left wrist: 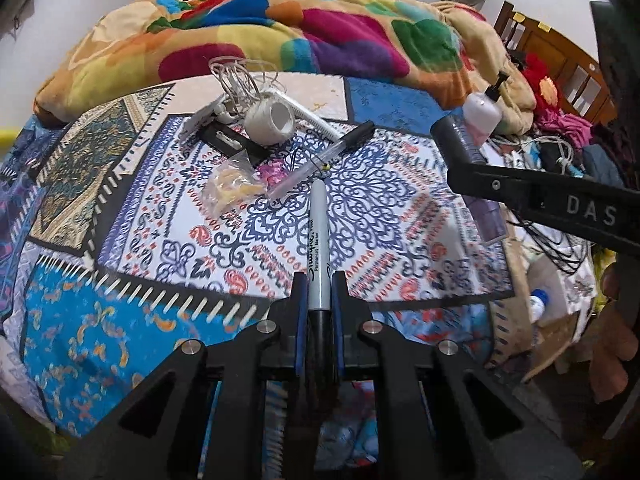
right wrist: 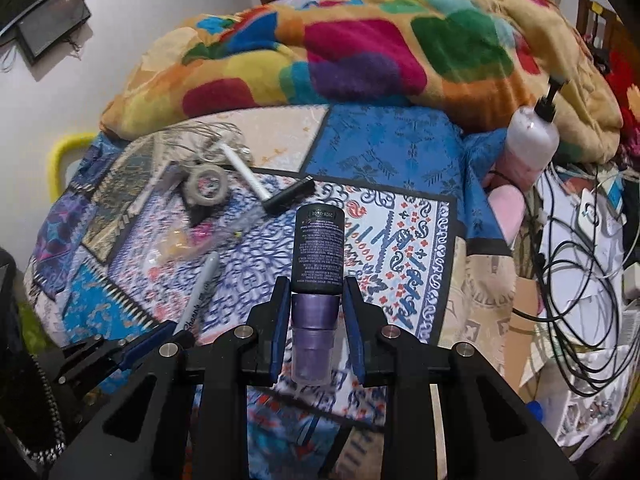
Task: Collect trash
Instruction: 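Lift the marker and purple bottle and carry both toward the white bin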
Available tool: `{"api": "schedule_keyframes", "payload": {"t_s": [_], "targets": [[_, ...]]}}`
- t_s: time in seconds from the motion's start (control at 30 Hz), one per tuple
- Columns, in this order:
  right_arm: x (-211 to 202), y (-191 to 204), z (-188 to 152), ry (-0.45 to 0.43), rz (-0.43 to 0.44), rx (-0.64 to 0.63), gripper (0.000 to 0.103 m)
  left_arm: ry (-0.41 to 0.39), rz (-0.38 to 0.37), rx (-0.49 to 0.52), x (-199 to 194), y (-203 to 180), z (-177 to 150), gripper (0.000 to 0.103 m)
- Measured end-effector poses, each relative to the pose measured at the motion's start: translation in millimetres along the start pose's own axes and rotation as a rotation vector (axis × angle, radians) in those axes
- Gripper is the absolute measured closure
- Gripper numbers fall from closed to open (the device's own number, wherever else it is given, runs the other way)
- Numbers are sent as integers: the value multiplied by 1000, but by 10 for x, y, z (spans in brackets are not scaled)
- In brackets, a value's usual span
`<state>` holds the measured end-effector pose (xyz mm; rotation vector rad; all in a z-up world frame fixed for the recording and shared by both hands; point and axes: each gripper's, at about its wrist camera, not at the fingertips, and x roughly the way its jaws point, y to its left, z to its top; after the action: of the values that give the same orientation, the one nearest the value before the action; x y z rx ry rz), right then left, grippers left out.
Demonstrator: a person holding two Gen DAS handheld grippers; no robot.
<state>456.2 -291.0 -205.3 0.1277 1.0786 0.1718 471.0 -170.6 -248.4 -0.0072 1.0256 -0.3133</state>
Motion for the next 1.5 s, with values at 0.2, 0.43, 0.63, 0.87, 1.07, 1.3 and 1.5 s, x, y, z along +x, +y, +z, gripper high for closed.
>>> {"api": "schedule_keyframes", "payload": {"t_s": [0.2, 0.43, 0.63, 0.87, 1.07, 1.3, 1.5], "targets": [[-425, 189, -40, -59, 24, -50, 79, -50, -8, -45, -501, 34, -22, 93], [-914, 550, -136, -126, 58, -115, 79, -130, 17, -87, -1127, 126, -120, 93], [-1226, 880, -299, -156, 92, -173, 79, -177, 49, -138, -1617, 295, -391, 93], [-1450, 1357, -568, -162, 136, -263, 79, -235, 110, -189, -2158, 595, -774, 93], [-1513, 1806, -794, -144, 193, -337, 79, -273, 171, -266, -2578, 975, -1160, 93], [-1493, 2408, -1066, -106, 272, -449, 79, -277, 268, -375, -2922, 1444, -1682, 93], [-1307, 2965, -1336, -29, 339, -548, 79, -241, 334, -511, -3030, 1869, -2185, 93]]}}
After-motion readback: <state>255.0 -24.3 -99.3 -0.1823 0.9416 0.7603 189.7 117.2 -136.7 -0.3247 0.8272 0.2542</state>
